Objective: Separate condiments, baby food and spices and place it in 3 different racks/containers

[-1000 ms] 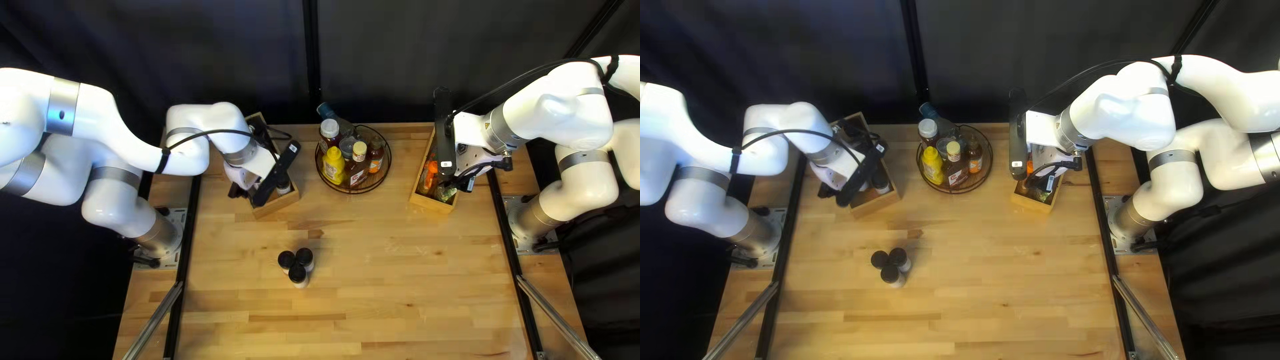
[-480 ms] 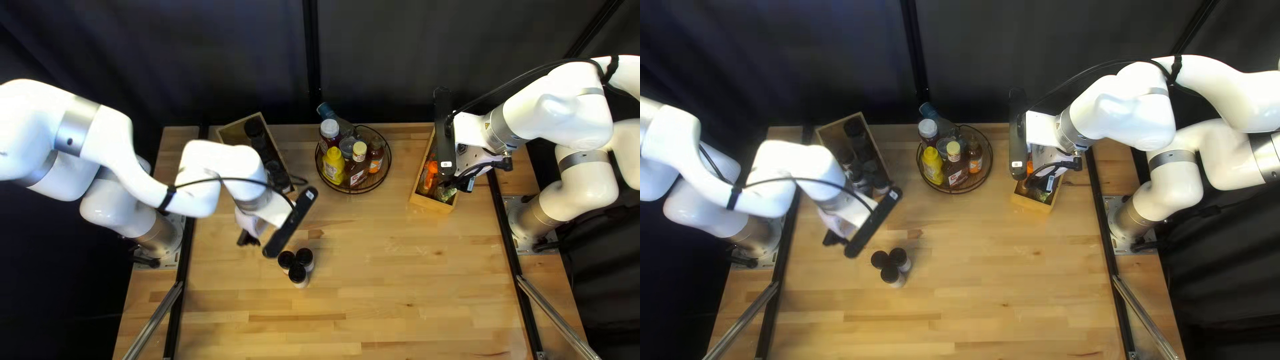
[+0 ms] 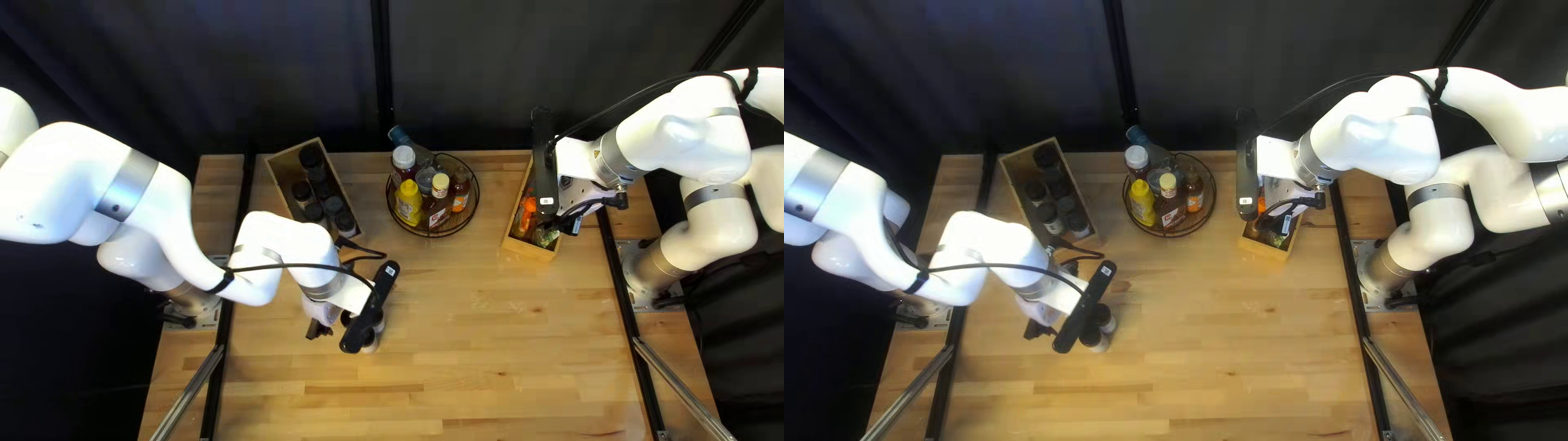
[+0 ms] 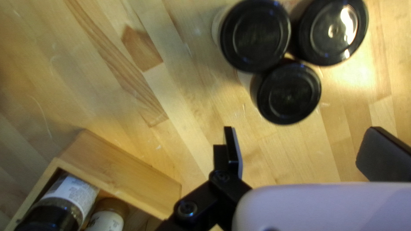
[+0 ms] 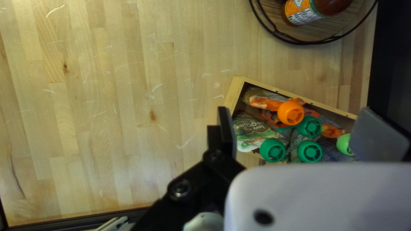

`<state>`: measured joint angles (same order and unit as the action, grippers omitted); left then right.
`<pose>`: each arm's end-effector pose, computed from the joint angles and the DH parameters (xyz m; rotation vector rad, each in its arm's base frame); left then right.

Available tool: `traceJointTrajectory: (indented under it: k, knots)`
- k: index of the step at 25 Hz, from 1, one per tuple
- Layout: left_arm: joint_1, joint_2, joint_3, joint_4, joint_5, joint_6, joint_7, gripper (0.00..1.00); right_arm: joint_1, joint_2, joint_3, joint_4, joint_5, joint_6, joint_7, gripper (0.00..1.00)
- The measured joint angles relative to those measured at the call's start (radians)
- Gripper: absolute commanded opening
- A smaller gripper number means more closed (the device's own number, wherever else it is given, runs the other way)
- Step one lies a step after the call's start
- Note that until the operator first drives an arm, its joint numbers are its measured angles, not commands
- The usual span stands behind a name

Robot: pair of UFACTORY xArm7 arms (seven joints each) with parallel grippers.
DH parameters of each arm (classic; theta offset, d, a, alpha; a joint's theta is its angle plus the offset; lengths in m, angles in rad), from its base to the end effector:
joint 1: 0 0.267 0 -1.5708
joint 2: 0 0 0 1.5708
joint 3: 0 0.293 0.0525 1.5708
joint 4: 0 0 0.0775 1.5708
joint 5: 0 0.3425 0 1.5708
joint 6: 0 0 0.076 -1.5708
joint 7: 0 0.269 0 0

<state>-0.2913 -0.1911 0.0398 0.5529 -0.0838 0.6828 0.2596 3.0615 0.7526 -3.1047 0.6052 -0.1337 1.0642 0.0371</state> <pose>0.3629 -0.1044 0.1016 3.0011 -0.6840 0.0939 0.3383 -0.0440 0.2869 2.9569 -0.0574 0.4343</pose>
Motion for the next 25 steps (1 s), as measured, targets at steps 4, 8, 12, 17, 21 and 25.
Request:
traceJointTrajectory:
  k: [4,8,12,17,21,25]
  knots:
    - [0.000,0.041,-0.014,0.009,0.023,-0.042,-0.051,1.00,0.000,0.000,0.000,0.000,0.000,0.000,0.000,1.00]
    - [-0.002,0.073,-0.030,0.017,0.063,-0.070,-0.112,0.84,0.000,0.000,0.000,0.000,0.000,0.000,0.000,1.00]
    - [-0.002,0.084,-0.045,0.028,0.106,-0.067,-0.169,0.55,0.000,0.000,0.000,0.000,0.000,0.000,0.000,1.00]
    - [-0.001,0.074,-0.052,0.040,0.128,-0.034,-0.195,0.05,0.000,0.000,0.000,0.000,0.000,0.000,0.000,1.00]
    - [-0.001,0.053,-0.051,0.043,0.127,-0.002,-0.191,0.05,0.000,0.000,0.000,0.000,0.000,0.000,0.000,1.00]
    - [0.004,0.007,-0.045,0.039,0.125,0.045,-0.189,0.00,0.000,0.000,0.000,0.000,0.000,0.000,0.000,1.00]
